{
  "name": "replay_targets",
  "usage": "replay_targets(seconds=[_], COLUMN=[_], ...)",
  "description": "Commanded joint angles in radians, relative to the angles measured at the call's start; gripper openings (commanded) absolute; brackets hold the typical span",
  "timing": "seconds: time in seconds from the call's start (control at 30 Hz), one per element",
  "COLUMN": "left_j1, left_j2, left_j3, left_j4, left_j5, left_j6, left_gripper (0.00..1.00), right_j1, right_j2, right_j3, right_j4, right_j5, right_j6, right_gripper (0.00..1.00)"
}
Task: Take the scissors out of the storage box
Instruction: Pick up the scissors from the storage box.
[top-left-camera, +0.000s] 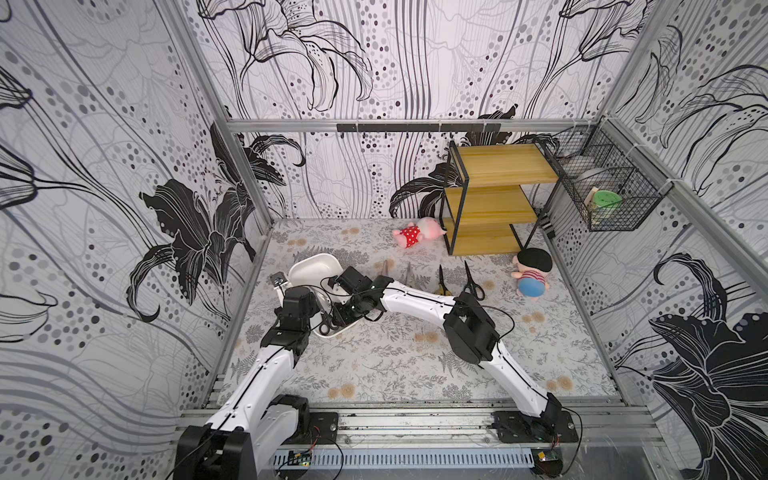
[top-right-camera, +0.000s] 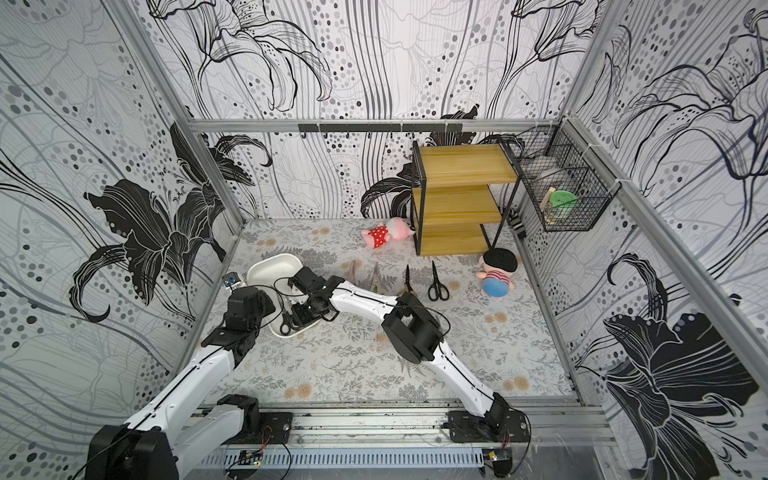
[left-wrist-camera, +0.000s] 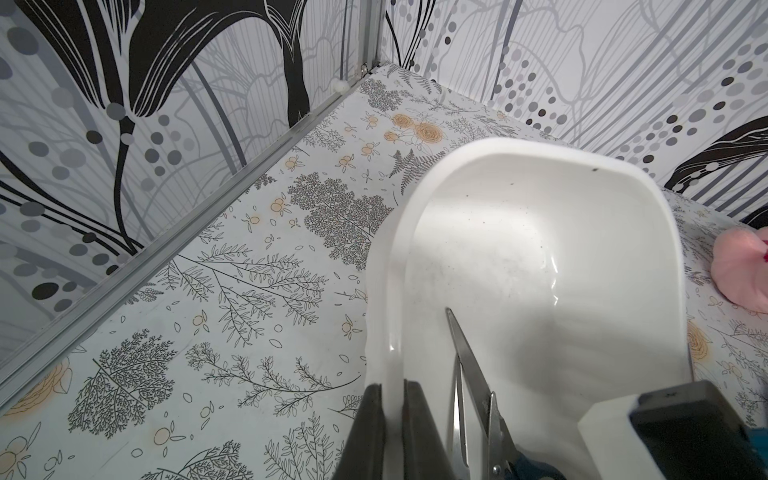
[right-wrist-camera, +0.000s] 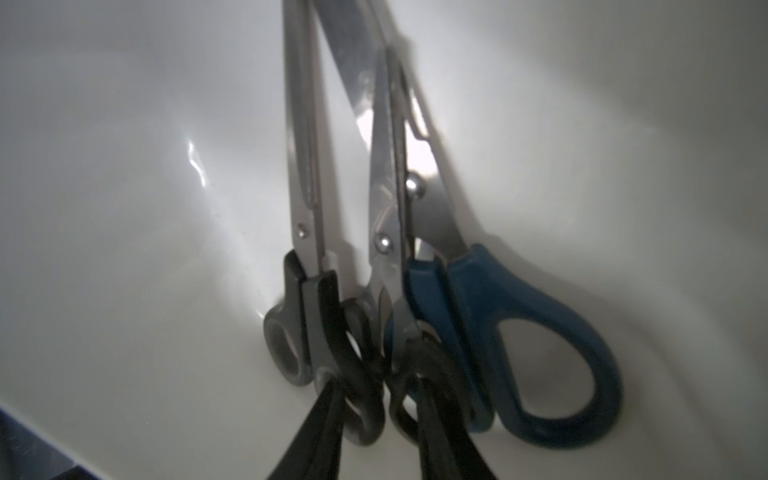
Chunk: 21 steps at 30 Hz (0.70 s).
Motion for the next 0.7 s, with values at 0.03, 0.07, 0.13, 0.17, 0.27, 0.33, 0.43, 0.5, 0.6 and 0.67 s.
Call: replay_targets(seconds=[0.03,0.07,0.13,0.17,0.27,0.33,0.43,0.5,0.6,0.67], left_j1=[-0.002,-0.003,-0.002,-0.003,-0.003,-0.003,-0.002,-0.003,-0.002,-0.003], left_j2=[-0.025,-0.026,-0.027,-0.029,-0.034,-0.034,-0.034,-0.034,-0.029,-0.025], left_j3=[0.018,0.018,0.018,0.018,0.018,0.018,0.018,0.018,0.021,0.023], left_j4=[0.047,0.046,0.046,0.047,0.046,0.047,0.048,0.047,0.044,0.041], left_j5=[-0.023,-0.025,-0.026,-0.028,-0.031,-0.034,-0.038,-0.040,-0.046,-0.051], left_j6=[-0.009,-0.007,-0.006,-0.007,-0.006,-0.003,-0.003,-0.005,-0.007,-0.008], left_gripper=[0.00,0.00,0.00,0.00,0.00,0.00,0.00,0.00,0.00,0.00], right_j1=[0.007,0.006,0.007,0.006,0.007,0.007,0.007,0.007,0.005,0.005], right_j2=[0.021,0.017,0.008,0.003,-0.019,-0.038,-0.068,-0.086,-0.108,-0.123], right_j3=[0.021,0.021,0.019,0.018,0.010,-0.002,-0.018,-0.018,-0.018,-0.019], right_j4=[-0.049,-0.051,-0.050,-0.053,-0.053,-0.048,-0.036,-0.036,-0.037,-0.044], right_j5=[0.033,0.035,0.043,0.049,0.060,0.067,0.066,0.065,0.069,0.082], right_j6=[-0.003,-0.003,-0.003,-0.003,-0.002,0.001,0.002,0.002,0.001,-0.005], right_gripper=[0.26,0.23,0.19,0.17,0.11,0.06,0.00,0.00,0.00,0.00])
